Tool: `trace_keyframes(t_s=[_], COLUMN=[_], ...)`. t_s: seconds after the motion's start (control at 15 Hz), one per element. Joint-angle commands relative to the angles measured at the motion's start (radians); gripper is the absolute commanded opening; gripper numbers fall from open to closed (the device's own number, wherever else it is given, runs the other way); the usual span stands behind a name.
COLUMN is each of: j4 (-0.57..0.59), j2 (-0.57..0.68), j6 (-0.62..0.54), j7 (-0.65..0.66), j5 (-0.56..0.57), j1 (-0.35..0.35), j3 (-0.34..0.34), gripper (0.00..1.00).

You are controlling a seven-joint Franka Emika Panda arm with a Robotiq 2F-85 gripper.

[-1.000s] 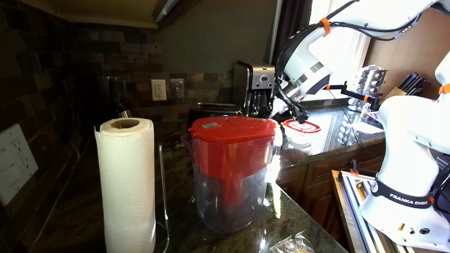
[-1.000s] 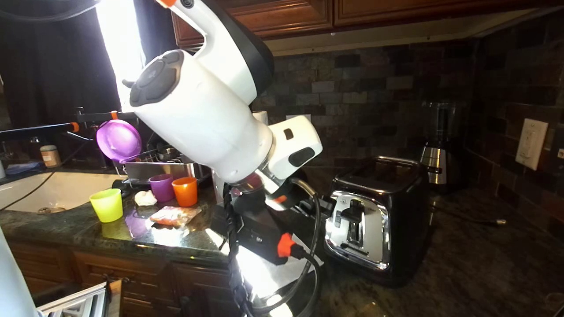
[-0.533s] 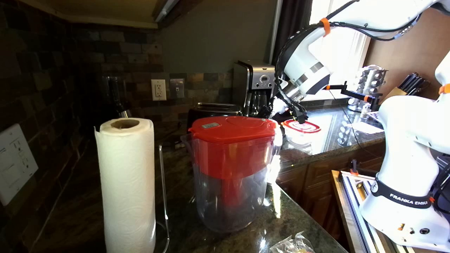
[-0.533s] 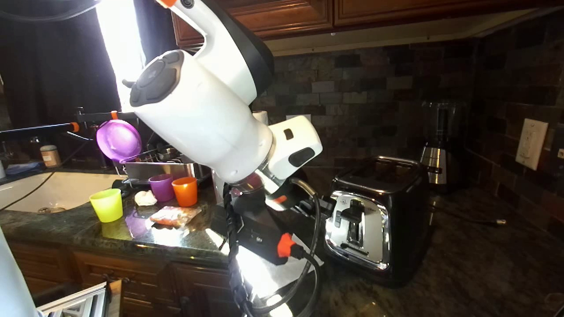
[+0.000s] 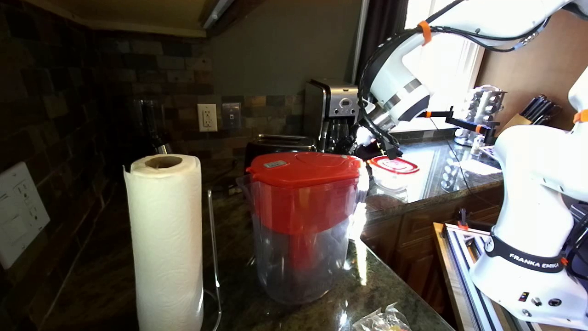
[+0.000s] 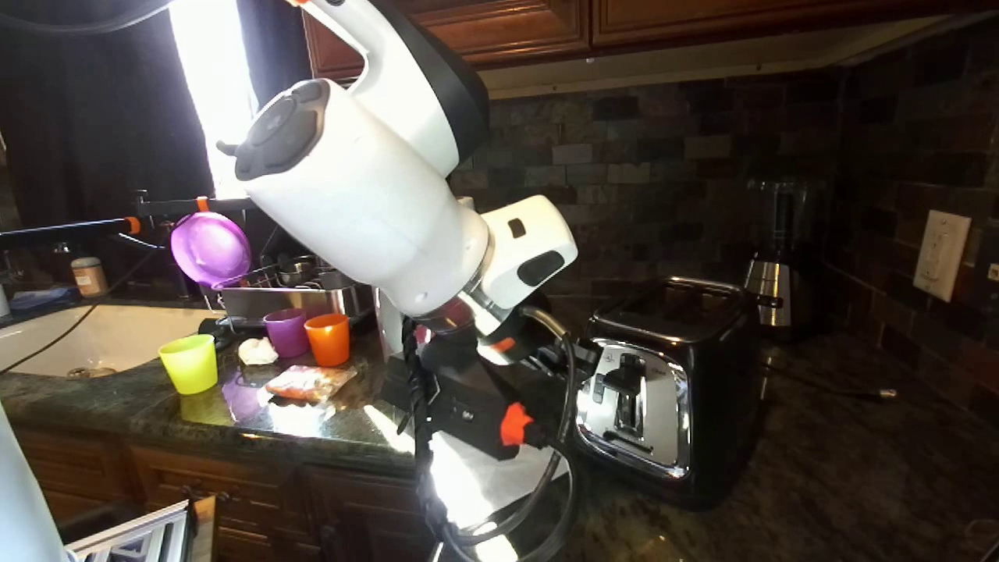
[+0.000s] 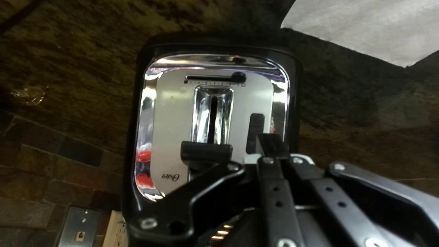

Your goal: Press a button on the toaster

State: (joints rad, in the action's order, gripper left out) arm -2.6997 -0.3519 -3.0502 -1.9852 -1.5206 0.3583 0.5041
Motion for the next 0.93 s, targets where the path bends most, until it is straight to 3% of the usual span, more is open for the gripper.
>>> trace_keyframes(t_s=[0.0,0.87], j4=[0.014,0.074], j2=[0.017,0.120], j6=[0.016,0.082], j7=[-0.004,0.009], j5=[0.000,-0.018], j1=[-0.003,0.006], j3=[0.014,0.035], gripper=[0.00,0.00])
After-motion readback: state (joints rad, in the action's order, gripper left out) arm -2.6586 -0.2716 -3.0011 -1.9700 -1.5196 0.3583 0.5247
